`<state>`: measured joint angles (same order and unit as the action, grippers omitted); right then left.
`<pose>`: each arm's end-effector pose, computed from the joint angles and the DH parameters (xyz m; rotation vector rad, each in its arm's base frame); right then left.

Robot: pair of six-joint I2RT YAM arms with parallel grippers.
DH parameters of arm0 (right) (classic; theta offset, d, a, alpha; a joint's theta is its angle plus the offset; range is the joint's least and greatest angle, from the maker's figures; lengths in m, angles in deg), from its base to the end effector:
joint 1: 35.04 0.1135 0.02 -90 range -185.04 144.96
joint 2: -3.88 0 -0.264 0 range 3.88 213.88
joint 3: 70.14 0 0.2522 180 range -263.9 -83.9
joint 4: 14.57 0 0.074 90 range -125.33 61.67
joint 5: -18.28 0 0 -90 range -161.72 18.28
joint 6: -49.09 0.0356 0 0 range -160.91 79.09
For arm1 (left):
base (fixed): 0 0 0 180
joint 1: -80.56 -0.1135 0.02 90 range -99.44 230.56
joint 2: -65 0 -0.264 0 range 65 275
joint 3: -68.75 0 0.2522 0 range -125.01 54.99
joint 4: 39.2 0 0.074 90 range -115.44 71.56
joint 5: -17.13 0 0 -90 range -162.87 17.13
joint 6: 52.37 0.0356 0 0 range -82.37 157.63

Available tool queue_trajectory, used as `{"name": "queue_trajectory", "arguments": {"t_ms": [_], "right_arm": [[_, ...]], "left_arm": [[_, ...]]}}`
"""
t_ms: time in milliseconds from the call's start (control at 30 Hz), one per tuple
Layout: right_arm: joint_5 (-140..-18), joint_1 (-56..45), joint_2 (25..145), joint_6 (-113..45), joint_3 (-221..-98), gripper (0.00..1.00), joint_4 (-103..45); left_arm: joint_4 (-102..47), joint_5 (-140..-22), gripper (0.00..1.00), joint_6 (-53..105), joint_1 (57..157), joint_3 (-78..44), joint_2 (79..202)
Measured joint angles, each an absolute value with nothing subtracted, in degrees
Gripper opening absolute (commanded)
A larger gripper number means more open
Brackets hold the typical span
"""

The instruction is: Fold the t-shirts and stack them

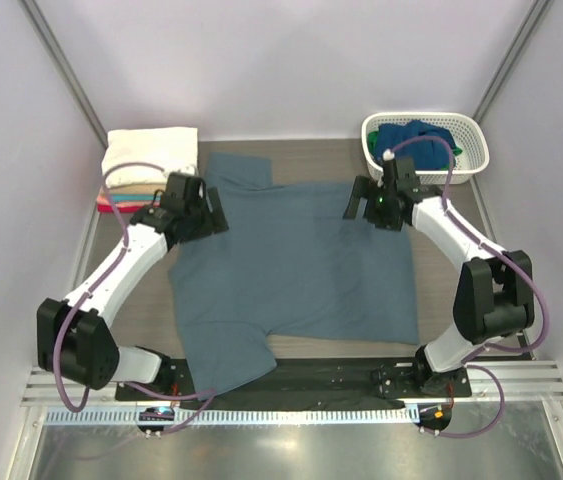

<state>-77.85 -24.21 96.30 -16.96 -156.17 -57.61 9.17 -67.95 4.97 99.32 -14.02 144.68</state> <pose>0.3459 0.0700 0.2661 0.2334 2.4568 0.3986 0.2865 -0.0941 0.3090 -0.3301 2.3597 -0.3329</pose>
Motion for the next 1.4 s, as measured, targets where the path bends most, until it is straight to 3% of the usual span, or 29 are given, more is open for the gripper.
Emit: {"name": "queue_trajectory", "arguments": {"t_ms": [200, 367, 533, 833, 967, 1133, 1400], "right_arm": [[-75.8, -23.8, 94.3, -15.9, -141.6, 1.0, -59.1], [-72.8, -24.3, 98.0, -15.0, -141.2, 1.0, -59.0], [-70.8, -25.4, 106.4, -14.7, -148.7, 1.0, -60.1], [-71.6, -32.1, 119.6, -14.1, -167.2, 0.99, -61.1], [-71.6, -32.9, 121.0, -14.6, -169.7, 0.99, -61.1], [-71.3, -32.7, 116.2, -15.2, -164.1, 1.0, -61.2], [-70.9, -31.2, 87.7, -12.7, -145.9, 1.0, -59.1]], "left_arm": [[10.2, -66.6, 0.74, 0.7, 100.8, 5.3, 142.1], [9.1, -66.2, 0.74, -0.9, 101.4, 7.9, 144.7], [7.4, -64.8, 0.73, 0.0, 101.1, 2.4, 156.5], [10.0, -64.8, 0.71, 2.8, 95.9, -20.4, 175.3], [10.4, -64.9, 0.71, 4.1, 95.7, -28.9, 179.5], [11.2, -62.5, 0.72, 3.7, 98.6, -21.8, 168.7], [15.6, -60.1, 0.67, -7.5, 107.8, 5.4, 129.6]]}}
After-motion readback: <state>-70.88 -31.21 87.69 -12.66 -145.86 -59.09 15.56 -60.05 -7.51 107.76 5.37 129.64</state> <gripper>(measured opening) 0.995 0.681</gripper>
